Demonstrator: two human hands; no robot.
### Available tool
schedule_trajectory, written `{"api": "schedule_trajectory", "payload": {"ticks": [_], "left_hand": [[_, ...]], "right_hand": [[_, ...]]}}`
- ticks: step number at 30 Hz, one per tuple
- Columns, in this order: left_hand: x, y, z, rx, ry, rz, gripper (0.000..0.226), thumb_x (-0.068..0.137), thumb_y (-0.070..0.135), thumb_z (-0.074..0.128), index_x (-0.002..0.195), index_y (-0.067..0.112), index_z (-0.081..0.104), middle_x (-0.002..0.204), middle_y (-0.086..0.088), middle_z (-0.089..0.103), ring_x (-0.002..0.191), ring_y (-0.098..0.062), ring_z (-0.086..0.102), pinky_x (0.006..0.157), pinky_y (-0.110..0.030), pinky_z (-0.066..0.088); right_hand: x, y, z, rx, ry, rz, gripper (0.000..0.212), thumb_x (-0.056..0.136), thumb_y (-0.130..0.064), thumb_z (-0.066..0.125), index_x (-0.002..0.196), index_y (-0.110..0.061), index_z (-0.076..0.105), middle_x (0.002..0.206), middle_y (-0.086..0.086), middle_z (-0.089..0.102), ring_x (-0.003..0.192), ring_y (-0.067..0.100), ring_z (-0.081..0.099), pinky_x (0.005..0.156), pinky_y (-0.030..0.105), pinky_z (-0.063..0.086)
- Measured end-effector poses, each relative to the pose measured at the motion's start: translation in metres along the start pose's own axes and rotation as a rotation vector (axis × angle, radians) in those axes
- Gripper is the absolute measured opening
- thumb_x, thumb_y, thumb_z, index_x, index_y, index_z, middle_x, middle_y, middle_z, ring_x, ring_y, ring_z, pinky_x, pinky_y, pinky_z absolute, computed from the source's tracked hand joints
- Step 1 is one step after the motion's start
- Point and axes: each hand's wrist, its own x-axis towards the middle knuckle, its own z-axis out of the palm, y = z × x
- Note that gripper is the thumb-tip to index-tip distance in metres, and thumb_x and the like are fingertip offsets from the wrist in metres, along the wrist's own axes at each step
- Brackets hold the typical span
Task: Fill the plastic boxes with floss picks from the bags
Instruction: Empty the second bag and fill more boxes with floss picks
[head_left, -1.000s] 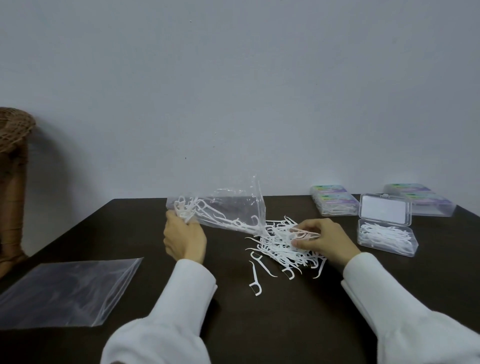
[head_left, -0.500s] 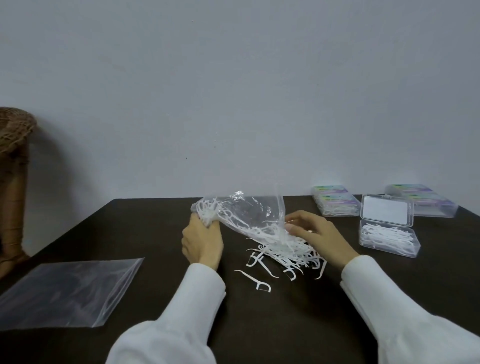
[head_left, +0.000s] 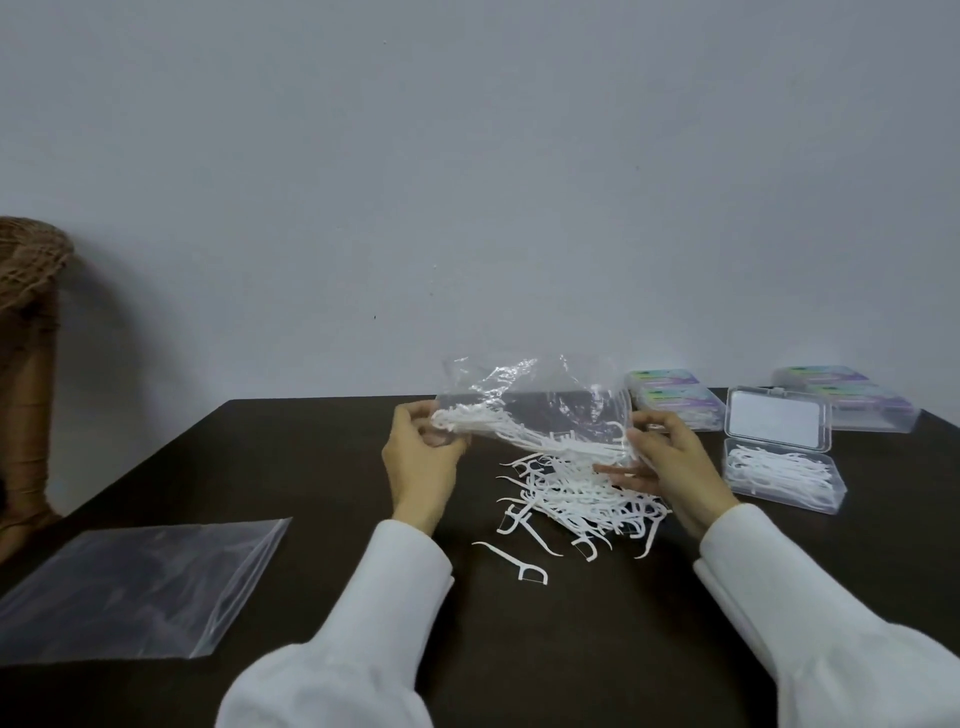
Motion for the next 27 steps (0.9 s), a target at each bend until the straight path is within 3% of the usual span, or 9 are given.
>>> {"api": "schedule_trajectory", "payload": {"ticks": [5,9,11,14,17,21,23,27], "left_hand": [[0.003,0.006,-0.002,-0.292,-0.065,-0.086,0.024,0.085,0.004,0.066,0.102,0.019,0.057,0.099,0.003,0.063,0.095,-0.009,0.058,0.076,-0.018,0.044],[0.004,0.013,-0.006,-0.573,-0.171,-0.152,0.017,0.090,0.006,0.057,0.099,0.020,0.060,0.109,0.000,0.063,0.112,-0.017,0.056,0.091,-0.030,0.048],[0.004,0.015,-0.007,-0.705,-0.262,-0.211,0.024,0.090,0.009,0.055,0.112,0.019,0.056,0.119,-0.007,0.059,0.115,-0.023,0.055,0.096,-0.038,0.047],[0.003,0.017,-0.005,-0.867,-0.331,-0.293,0.058,0.080,0.011,0.060,0.134,0.016,0.038,0.129,-0.015,0.054,0.118,-0.031,0.054,0.090,-0.041,0.051],[0.003,0.018,-0.003,-0.900,-0.350,-0.293,0.052,0.090,0.005,0.053,0.139,0.013,0.036,0.129,-0.011,0.057,0.111,-0.024,0.059,0.085,-0.037,0.053],[0.002,0.019,-0.002,-0.994,-0.385,-0.293,0.032,0.093,0.007,0.047,0.125,0.014,0.048,0.122,-0.008,0.060,0.107,-0.019,0.059,0.095,-0.036,0.046],[-0.001,0.020,-0.001,-0.987,-0.411,-0.281,0.041,0.087,0.010,0.053,0.127,0.014,0.048,0.127,-0.011,0.058,0.111,-0.020,0.058,0.099,-0.037,0.044],[-0.008,0.016,0.006,-0.769,-0.524,-0.271,0.063,0.078,0.010,0.060,0.136,0.027,0.042,0.126,-0.012,0.058,0.111,-0.025,0.059,0.082,-0.037,0.055]], "right_hand": [[-0.001,-0.001,0.005,0.243,-0.057,0.124,0.013,0.098,-0.010,0.041,0.109,-0.013,0.049,0.106,0.003,0.053,0.077,0.022,0.068,0.054,0.025,0.053],[-0.007,-0.003,0.012,0.344,-0.146,0.128,0.016,0.097,-0.010,0.042,0.094,-0.012,0.057,0.099,0.006,0.057,0.086,0.019,0.060,0.069,0.027,0.052],[-0.009,-0.004,0.014,0.315,-0.177,0.093,0.020,0.097,-0.007,0.041,0.091,-0.012,0.059,0.099,0.005,0.060,0.089,0.018,0.061,0.074,0.030,0.050],[-0.011,-0.005,0.014,0.288,-0.199,0.054,0.025,0.095,-0.001,0.038,0.090,-0.011,0.060,0.106,0.004,0.059,0.094,0.020,0.061,0.077,0.034,0.055],[-0.013,-0.005,0.014,0.369,-0.191,0.089,0.031,0.091,0.004,0.031,0.091,-0.007,0.061,0.110,0.009,0.058,0.099,0.026,0.057,0.077,0.039,0.058],[-0.016,-0.005,0.016,0.451,-0.195,0.117,0.035,0.093,0.000,0.028,0.098,-0.008,0.062,0.108,0.010,0.062,0.100,0.028,0.060,0.075,0.039,0.058],[-0.017,-0.005,0.019,0.486,-0.186,0.122,0.031,0.097,-0.007,0.033,0.102,-0.010,0.063,0.107,0.008,0.062,0.098,0.027,0.061,0.076,0.039,0.057],[-0.016,-0.003,0.023,0.393,-0.241,0.124,0.026,0.096,-0.008,0.043,0.115,-0.014,0.060,0.103,0.000,0.064,0.089,0.015,0.066,0.075,0.032,0.058]]}}
